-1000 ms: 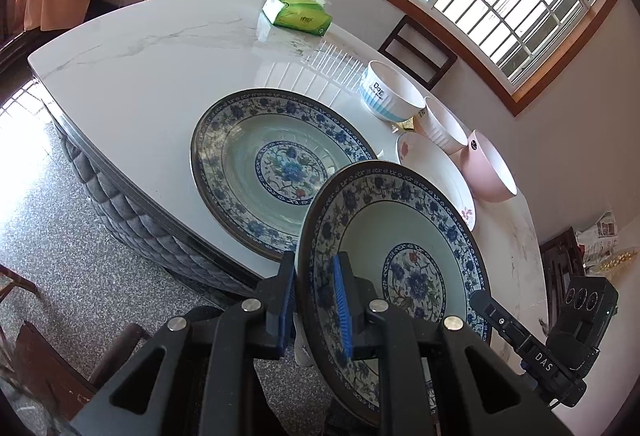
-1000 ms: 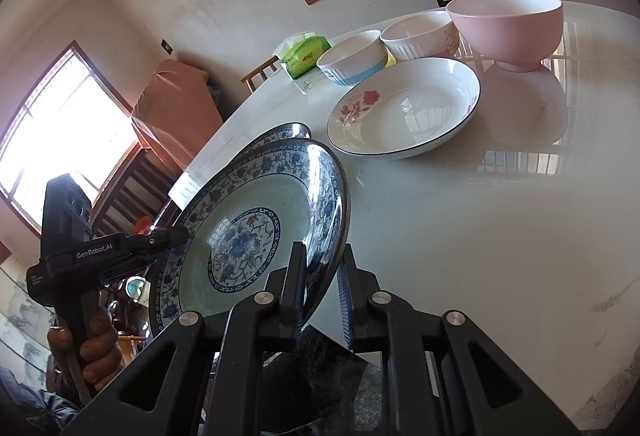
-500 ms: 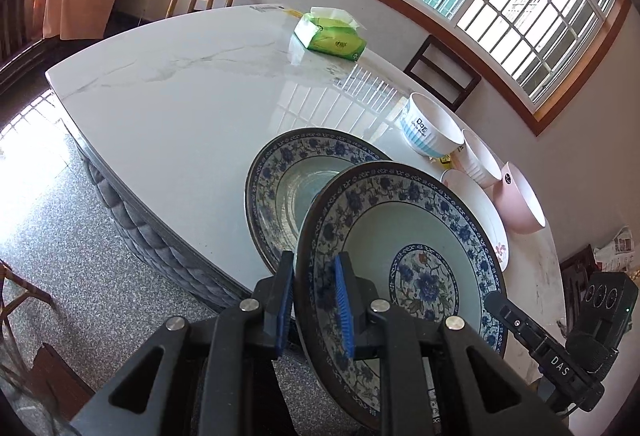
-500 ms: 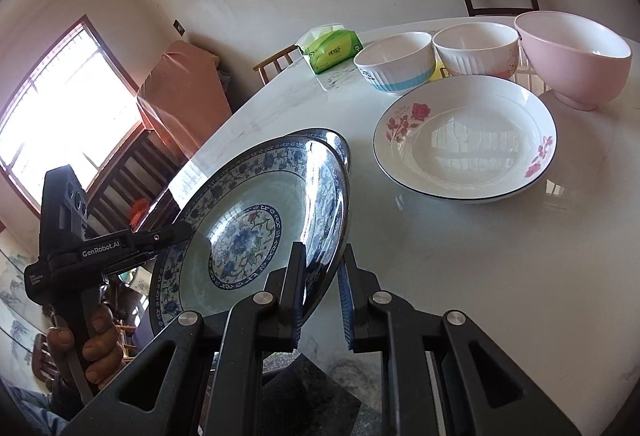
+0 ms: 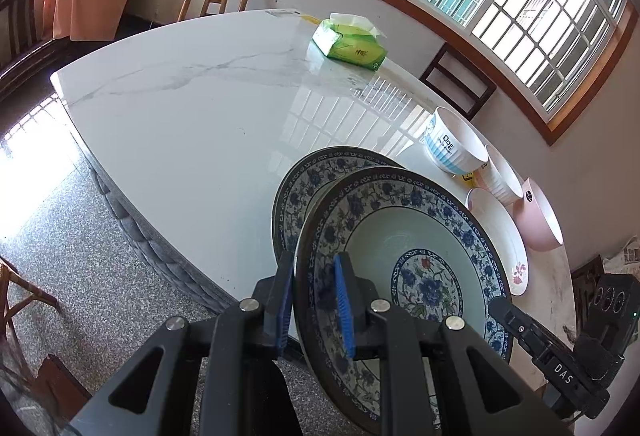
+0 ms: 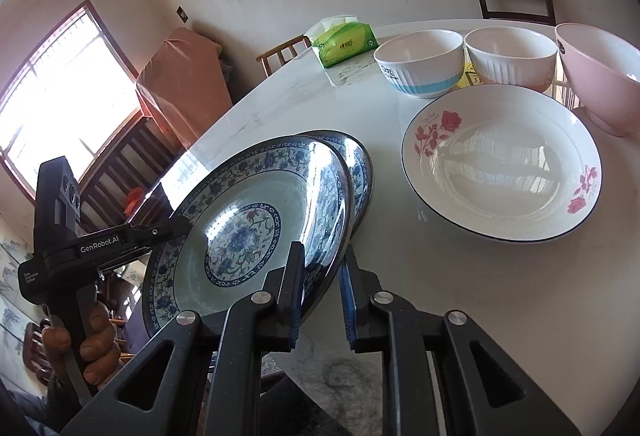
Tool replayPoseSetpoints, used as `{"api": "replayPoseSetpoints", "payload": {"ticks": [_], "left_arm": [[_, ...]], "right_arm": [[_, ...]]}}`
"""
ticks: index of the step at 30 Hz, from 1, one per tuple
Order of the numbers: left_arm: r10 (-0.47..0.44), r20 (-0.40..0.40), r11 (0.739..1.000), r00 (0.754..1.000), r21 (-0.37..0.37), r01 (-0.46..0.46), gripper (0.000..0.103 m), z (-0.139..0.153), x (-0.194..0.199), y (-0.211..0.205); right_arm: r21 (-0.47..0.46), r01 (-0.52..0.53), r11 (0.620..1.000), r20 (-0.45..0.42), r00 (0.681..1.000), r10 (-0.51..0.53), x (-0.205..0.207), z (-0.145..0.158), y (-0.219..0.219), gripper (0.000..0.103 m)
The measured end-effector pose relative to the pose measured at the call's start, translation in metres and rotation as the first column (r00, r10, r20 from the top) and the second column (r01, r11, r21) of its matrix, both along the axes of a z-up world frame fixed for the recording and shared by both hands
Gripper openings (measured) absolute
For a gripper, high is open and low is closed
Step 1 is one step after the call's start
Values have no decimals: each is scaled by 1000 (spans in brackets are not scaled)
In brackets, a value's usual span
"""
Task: Organize plates and bowls
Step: 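Lower the held plate onto the large plate and open both grippers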
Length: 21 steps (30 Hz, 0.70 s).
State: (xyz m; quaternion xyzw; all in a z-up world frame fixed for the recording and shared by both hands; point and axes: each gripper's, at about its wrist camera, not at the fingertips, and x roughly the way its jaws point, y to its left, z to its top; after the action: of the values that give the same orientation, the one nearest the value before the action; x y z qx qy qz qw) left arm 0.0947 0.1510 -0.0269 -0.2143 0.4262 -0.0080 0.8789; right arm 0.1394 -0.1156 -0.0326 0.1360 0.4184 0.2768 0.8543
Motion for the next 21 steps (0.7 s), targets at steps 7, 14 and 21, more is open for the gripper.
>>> {"api": "replayPoseSetpoints", "payload": {"ticks": [7, 14, 21], "left_arm": [[0, -2, 1000, 1000, 11, 0, 19, -4, 10, 0], [1, -11, 1000, 1000, 15, 0, 19, -7, 17, 1], [2, -19, 1000, 1000, 15, -2, 19, -11, 23, 3]], "right_arm": [[-15, 6, 1000, -2, 1000, -6, 3, -2, 4, 18], [-20, 11, 1000, -9, 1000, -11, 7, -3, 6, 19], [-27, 15, 1000, -15, 1000, -16, 9, -4, 9, 19]]}}
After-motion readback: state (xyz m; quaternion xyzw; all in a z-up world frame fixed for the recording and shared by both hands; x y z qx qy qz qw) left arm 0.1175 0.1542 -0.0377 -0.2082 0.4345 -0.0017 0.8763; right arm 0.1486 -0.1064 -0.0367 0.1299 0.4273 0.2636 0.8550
